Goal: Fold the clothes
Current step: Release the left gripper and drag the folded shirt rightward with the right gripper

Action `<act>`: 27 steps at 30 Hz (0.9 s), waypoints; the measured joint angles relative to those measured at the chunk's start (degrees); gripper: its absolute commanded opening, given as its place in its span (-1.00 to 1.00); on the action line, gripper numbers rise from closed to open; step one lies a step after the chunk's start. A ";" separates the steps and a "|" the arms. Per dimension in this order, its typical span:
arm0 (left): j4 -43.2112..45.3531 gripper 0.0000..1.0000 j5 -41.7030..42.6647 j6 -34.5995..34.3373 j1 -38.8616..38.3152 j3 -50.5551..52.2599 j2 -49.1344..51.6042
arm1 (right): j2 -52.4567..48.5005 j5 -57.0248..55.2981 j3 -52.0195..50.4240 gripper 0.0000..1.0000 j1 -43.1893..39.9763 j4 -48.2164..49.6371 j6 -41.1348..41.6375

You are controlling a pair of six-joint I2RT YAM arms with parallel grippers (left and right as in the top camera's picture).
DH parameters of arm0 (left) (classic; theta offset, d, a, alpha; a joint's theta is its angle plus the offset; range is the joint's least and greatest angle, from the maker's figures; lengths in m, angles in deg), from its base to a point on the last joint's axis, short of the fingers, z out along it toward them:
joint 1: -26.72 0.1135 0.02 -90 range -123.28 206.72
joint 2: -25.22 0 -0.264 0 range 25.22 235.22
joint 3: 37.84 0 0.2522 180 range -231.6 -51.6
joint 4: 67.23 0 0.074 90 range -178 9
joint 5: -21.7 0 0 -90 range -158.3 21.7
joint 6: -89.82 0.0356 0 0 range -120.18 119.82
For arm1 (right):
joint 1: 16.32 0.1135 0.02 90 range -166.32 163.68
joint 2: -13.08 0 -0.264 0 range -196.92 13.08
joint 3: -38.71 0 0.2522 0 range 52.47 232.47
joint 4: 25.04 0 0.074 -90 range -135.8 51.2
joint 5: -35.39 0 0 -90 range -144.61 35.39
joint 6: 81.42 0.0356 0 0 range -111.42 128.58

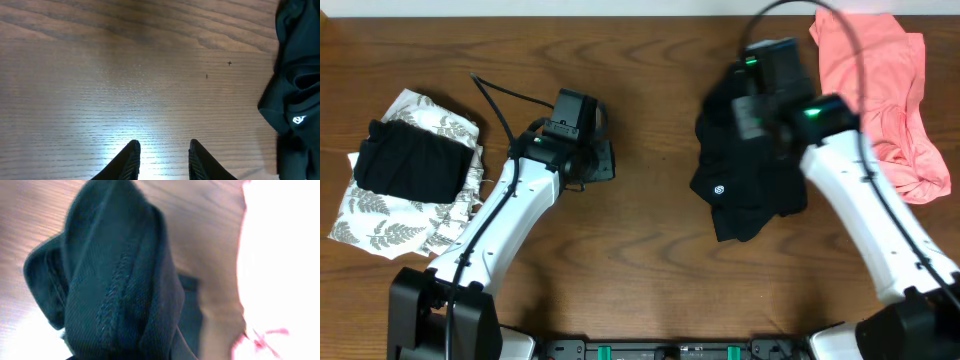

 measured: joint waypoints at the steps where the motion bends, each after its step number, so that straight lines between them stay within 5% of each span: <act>1: 0.44 -0.34 0.72 0.00 0.00 0.00 0.00 | 0.22 -0.20 0.04 -0.97 -1.70 -1.29 0.00; 11: 7.43 -0.34 7.85 0.00 -4.76 0.00 0.00 | 0.28 -1.51 0.07 -0.98 -11.87 -3.82 -0.24; 27: 7.32 -0.34 8.39 0.00 -5.73 0.00 0.00 | 0.28 -21.62 0.07 -0.98 -17.59 5.60 -11.63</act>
